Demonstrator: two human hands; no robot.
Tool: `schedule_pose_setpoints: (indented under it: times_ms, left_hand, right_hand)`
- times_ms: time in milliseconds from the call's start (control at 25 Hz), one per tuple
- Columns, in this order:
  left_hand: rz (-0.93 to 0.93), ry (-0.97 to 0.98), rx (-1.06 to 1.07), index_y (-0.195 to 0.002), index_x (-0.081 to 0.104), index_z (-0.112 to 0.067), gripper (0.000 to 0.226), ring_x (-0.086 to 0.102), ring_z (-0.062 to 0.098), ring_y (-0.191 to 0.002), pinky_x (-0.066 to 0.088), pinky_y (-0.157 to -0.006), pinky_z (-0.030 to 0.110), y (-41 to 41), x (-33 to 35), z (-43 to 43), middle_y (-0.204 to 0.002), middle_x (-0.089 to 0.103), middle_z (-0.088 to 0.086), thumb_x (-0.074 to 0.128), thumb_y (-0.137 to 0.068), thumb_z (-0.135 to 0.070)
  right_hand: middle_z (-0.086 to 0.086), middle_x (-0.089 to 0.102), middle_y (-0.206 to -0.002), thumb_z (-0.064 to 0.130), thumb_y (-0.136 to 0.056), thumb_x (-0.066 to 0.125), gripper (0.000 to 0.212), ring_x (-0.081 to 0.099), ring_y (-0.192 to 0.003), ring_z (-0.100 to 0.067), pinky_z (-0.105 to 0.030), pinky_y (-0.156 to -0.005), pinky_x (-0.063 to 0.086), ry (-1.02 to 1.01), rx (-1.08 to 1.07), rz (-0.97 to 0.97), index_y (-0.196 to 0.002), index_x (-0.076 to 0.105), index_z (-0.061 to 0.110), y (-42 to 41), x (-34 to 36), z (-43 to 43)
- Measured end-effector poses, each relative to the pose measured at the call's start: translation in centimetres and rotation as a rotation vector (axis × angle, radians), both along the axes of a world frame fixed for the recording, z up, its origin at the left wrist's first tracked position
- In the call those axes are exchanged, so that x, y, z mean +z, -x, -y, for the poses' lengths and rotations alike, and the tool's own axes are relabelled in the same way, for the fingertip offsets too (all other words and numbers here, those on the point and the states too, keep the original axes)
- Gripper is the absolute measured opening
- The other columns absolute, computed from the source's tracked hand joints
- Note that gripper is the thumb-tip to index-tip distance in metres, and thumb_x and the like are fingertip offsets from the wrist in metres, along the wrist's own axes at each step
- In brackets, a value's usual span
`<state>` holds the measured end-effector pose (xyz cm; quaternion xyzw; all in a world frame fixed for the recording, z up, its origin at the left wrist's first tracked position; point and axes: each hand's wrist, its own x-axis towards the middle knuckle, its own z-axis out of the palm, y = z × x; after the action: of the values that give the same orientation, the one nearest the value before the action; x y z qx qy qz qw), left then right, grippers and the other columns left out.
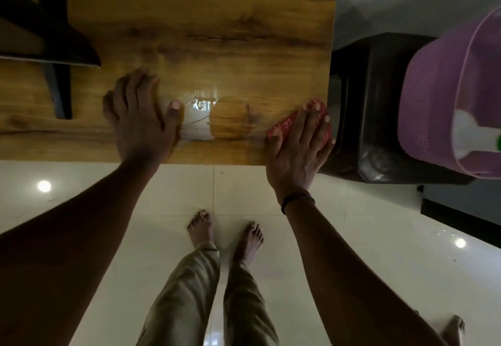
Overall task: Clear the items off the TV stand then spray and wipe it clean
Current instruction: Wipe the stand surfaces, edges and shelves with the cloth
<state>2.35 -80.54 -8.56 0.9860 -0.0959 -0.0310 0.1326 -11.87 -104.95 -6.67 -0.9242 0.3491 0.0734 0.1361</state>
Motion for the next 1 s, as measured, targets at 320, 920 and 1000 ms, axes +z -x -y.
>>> schedule_pose_setpoints:
  times_ms: [320, 920, 1000]
  left_hand:
    - [0.022, 0.016, -0.001, -0.147, 0.041, -0.021, 0.060, 0.027, 0.030, -0.150, 0.017, -0.120, 0.054, 0.1, 0.2, 0.1, -0.160, 0.034, 0.002, 0.028, -0.103, -0.060]
    - [0.023, 0.037, 0.013, -0.146, 0.044, -0.019, 0.063, 0.027, 0.033, -0.150, 0.018, -0.120, 0.057, 0.0, 0.0, 0.0, -0.160, 0.036, 0.005, 0.030, -0.101, -0.061]
    - [0.026, 0.041, 0.009, -0.147, 0.044, -0.019, 0.063, 0.027, 0.033, -0.150, 0.018, -0.120, 0.056, 0.0, 0.0, 0.0, -0.160, 0.036, 0.005, 0.030, -0.101, -0.061]
  right_hand:
    - [-0.014, 0.011, -0.172, 0.049, -0.106, 0.025, 0.071, 0.010, -0.159, -0.035, -0.058, -0.127, 0.008, 0.038, 0.066, 0.065, -0.165, 0.013, 0.012, -8.7, -0.1, 4.2]
    - [-0.017, 0.003, -0.172, 0.048, -0.101, 0.032, 0.084, 0.003, -0.160, -0.031, -0.045, -0.129, -0.001, 0.077, -0.096, 0.070, -0.163, 0.003, 0.000, -21.4, -0.6, 6.5]
    - [-0.018, 0.001, -0.172, 0.048, -0.101, 0.032, 0.084, 0.000, -0.160, -0.031, -0.045, -0.129, -0.003, 0.047, -0.078, 0.059, -0.163, 0.001, 0.000, -22.8, -0.4, 4.2]
